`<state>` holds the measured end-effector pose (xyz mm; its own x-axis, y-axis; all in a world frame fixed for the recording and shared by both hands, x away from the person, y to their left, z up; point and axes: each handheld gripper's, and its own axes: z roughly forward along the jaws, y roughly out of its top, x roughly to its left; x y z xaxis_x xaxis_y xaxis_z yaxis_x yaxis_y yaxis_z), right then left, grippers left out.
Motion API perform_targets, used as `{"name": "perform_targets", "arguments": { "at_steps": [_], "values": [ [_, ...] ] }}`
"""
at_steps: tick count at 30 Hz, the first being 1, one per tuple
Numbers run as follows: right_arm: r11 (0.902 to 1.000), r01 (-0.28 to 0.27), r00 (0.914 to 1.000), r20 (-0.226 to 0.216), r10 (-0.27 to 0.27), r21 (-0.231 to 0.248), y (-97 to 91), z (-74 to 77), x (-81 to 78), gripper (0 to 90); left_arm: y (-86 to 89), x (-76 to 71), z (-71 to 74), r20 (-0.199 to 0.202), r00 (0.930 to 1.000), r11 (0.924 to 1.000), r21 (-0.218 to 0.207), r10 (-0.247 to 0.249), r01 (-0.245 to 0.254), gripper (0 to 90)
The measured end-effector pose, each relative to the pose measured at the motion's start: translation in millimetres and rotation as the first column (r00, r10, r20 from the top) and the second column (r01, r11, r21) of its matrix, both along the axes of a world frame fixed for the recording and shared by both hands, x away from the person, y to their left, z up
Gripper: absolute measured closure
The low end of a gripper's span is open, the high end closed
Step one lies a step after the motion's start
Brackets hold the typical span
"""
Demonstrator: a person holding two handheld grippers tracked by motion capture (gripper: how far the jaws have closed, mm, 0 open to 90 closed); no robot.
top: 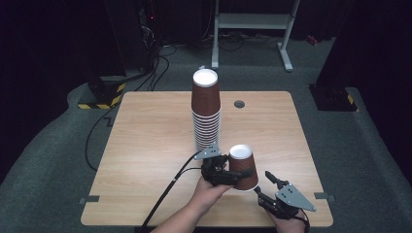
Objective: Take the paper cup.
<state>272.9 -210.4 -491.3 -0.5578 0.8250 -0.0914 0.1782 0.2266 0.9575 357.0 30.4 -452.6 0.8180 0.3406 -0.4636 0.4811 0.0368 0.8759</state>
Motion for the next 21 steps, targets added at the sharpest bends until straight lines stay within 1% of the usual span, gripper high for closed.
{"name": "perform_targets", "arguments": {
  "at_steps": [3,5,7,8,11,14,17,21],
  "values": [
    [1.0,0.001,0.9998,0.018,-0.001,0.004,1.3,0.4,-1.4,43.7,-1.9,0.7,-0.4,-0.016,0.9998,0.9998,-0.015,-0.011,0.011,17.7],
    [1.0,0.004,0.9992,0.039,-0.004,0.0,2.0,1.1,-3.1,47.9,-2.9,0.8,-0.2,-0.019,0.9997,0.9996,-0.021,-0.017,0.017,17.7],
    [1.0,0.003,0.9984,0.057,-0.003,0.004,2.8,2.0,-4.5,50.0,-4.6,0.5,0.2,-0.027,0.9994,0.9993,-0.031,-0.022,0.022,17.7],
    [1.0,0.002,0.9976,0.07,-0.002,0.002,3.5,2.5,-5.3,51.4,-5.0,0.4,0.3,-0.028,0.9993,0.9991,-0.034,-0.025,0.024,17.7],
    [1.0,0.001,0.9959,0.09,-0.001,-0.005,4.5,2.3,-6.2,54.8,-7.3,-0.3,0.9,-0.033,0.9989,0.9985,-0.044,-0.034,0.032,17.7],
    [1.0,-0.003,0.9943,0.107,0.004,-0.008,4.6,1.9,-7.0,60.0,-8.2,-1.0,1.9,-0.037,0.9986,0.9979,-0.055,-0.038,0.036,17.7],
    [1.0,-0.002,0.9926,0.121,0.003,-0.007,3.9,1.9,-8.0,63.2,-8.3,-0.6,2.6,-0.043,0.9982,0.9972,-0.064,-0.041,0.038,17.8],
    [1.0,-0.004,0.9914,0.13,0.003,0.005,3.1,2.4,-8.6,67.3,-8.3,0.0,2.6,-0.051,0.9977,0.9965,-0.073,-0.044,0.04,17.8]
  ]
}}
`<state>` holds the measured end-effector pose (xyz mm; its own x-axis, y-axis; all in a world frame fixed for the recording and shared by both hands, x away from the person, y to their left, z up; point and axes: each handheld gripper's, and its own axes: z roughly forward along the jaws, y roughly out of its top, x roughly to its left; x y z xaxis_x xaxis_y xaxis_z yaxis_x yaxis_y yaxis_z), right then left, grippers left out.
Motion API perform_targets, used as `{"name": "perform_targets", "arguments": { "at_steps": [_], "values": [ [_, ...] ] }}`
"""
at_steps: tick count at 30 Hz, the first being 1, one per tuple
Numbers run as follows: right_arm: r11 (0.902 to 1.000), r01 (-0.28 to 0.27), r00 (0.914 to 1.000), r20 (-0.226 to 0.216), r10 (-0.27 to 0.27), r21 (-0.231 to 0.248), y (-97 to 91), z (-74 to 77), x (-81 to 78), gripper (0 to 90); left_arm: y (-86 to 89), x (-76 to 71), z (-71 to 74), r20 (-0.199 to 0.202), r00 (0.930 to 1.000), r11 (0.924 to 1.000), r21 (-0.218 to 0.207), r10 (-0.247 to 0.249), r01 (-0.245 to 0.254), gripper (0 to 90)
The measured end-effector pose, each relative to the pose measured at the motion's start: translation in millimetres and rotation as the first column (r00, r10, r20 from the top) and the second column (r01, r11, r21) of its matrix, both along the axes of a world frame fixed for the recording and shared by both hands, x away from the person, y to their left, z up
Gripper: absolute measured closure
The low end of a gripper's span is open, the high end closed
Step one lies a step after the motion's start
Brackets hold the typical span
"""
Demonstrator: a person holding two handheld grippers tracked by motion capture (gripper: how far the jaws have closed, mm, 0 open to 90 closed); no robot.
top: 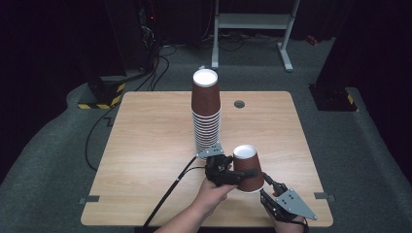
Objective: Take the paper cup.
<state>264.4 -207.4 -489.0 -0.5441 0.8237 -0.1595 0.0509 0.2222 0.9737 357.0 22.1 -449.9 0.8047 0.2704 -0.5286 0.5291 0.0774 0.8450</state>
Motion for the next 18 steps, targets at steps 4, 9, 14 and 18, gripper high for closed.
{"name": "perform_targets", "arguments": {
  "at_steps": [4,9,14,18],
  "values": [
    [1.0,0.003,1.0,0.009,-0.003,0.0,-0.3,-0.3,-0.3,70.6,-1.0,-0.4,-0.7,-0.005,1.0,1.0,-0.003,-0.002,0.002,17.7],
    [0.9999,0.011,0.9998,0.019,-0.011,0.007,-1.7,0.1,-1.0,73.7,-1.3,0.1,-0.5,-0.01,0.9999,0.9999,-0.014,-0.005,0.005,17.7],
    [0.9996,0.026,0.999,0.038,-0.026,-0.009,-1.2,0.7,-2.1,77.1,-1.1,0.9,-0.3,-0.016,0.9999,0.9996,-0.026,-0.006,0.006,17.6],
    [0.9991,0.038,0.9984,0.043,-0.037,-0.018,-0.6,1.2,-3.2,79.5,-0.7,1.8,-0.4,-0.007,1.0,0.9997,-0.024,-0.003,0.003,17.5]
  ]
}}
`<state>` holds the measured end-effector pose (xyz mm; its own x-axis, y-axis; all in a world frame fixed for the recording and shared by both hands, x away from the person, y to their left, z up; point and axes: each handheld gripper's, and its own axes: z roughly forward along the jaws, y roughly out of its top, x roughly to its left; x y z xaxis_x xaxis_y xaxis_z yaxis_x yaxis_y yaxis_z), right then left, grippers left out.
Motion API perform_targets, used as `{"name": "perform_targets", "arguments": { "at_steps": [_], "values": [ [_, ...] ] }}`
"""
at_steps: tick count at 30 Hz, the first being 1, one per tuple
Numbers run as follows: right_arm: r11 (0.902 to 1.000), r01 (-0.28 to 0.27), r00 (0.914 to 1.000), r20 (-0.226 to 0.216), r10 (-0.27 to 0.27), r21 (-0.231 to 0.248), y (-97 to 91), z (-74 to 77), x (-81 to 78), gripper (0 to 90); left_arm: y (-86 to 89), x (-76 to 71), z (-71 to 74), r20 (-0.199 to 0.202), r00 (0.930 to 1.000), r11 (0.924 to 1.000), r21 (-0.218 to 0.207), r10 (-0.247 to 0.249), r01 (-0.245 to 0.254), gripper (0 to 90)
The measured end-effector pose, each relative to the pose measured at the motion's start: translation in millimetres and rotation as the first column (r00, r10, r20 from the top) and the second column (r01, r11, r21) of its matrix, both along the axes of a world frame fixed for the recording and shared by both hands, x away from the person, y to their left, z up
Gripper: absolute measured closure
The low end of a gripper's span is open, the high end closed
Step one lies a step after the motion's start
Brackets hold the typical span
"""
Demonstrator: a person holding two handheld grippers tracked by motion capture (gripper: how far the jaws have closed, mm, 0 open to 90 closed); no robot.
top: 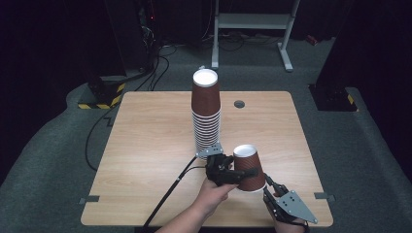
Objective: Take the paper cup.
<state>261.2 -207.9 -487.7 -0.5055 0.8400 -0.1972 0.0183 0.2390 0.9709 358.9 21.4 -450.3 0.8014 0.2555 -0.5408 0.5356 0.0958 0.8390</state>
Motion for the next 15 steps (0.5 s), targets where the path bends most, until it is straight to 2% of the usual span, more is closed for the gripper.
{"name": "perform_targets", "arguments": {
  "at_steps": [2,6,15],
  "values": [
    [1.0,0.004,1.0,-0.004,-0.004,-0.006,0.2,-0.2,0.3,81.9,1.0,0.3,0.5,0.011,0.9998,0.9998,0.009,0.019,-0.019,16.7],
    [0.9998,0.011,0.9999,0.005,-0.011,-0.019,1.0,0.5,-0.7,83.6,2.4,1.6,1.1,0.016,0.9996,0.9997,0.008,0.022,-0.022,15.5],
    [0.9997,0.023,0.9994,0.026,-0.023,-0.007,-0.5,2.9,-3.0,84.5,3.2,1.5,3.6,0.04,0.9985,0.999,0.02,0.038,-0.039,12.5]
  ]
}}
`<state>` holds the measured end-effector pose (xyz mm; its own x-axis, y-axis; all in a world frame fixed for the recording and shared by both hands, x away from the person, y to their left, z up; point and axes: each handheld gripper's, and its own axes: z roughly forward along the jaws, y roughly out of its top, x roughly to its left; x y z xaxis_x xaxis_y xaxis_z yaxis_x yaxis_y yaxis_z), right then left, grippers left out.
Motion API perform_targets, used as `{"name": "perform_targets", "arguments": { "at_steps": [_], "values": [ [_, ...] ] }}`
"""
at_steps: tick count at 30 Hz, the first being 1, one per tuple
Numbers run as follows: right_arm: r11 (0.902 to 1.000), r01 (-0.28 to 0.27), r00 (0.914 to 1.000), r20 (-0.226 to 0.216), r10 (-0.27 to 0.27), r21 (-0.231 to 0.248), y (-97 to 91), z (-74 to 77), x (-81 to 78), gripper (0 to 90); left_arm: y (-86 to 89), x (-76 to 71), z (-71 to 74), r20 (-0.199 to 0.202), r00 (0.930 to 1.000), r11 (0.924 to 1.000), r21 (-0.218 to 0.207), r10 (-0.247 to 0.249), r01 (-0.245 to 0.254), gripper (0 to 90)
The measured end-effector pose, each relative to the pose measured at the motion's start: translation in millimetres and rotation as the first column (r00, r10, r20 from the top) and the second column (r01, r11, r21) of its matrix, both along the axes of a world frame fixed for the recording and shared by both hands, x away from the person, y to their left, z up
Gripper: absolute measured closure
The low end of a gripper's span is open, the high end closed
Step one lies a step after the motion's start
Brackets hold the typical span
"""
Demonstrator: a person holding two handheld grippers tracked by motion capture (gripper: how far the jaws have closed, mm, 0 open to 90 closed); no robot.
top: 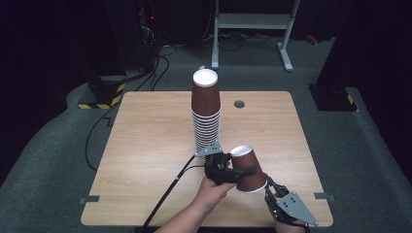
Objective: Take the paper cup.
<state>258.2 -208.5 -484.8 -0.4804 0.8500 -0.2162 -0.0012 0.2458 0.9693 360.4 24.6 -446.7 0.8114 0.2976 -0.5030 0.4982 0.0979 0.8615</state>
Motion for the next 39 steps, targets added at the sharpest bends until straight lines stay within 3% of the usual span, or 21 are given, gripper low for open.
{"name": "perform_targets", "arguments": {
  "at_steps": [7,20,23,39],
  "values": [
    [1.0,-0.004,1.0,0.002,0.004,0.009,-1.5,0.5,0.1,84.8,1.4,0.2,1.6,0.026,0.9992,0.9991,0.028,0.03,-0.031,8.4],
    [0.9996,-0.011,0.9999,0.002,0.011,0.024,-0.8,1.8,-1.8,85.1,3.4,-2.3,8.9,0.101,0.9916,0.9926,0.082,0.081,-0.09,2.5],
    [0.9995,-0.01,0.9999,0.002,0.01,0.03,-1.5,2.2,-2.1,85.4,5.4,-3.8,11.1,0.137,0.9821,0.9828,0.114,0.13,-0.146,1.7],
    [0.9985,-0.024,0.9997,-0.003,0.024,0.05,-4.5,4.5,-5.2,86.0,15.3,-2.2,10.8,0.189,0.9659,0.9689,0.139,0.177,-0.205,8.7]
  ]
}}
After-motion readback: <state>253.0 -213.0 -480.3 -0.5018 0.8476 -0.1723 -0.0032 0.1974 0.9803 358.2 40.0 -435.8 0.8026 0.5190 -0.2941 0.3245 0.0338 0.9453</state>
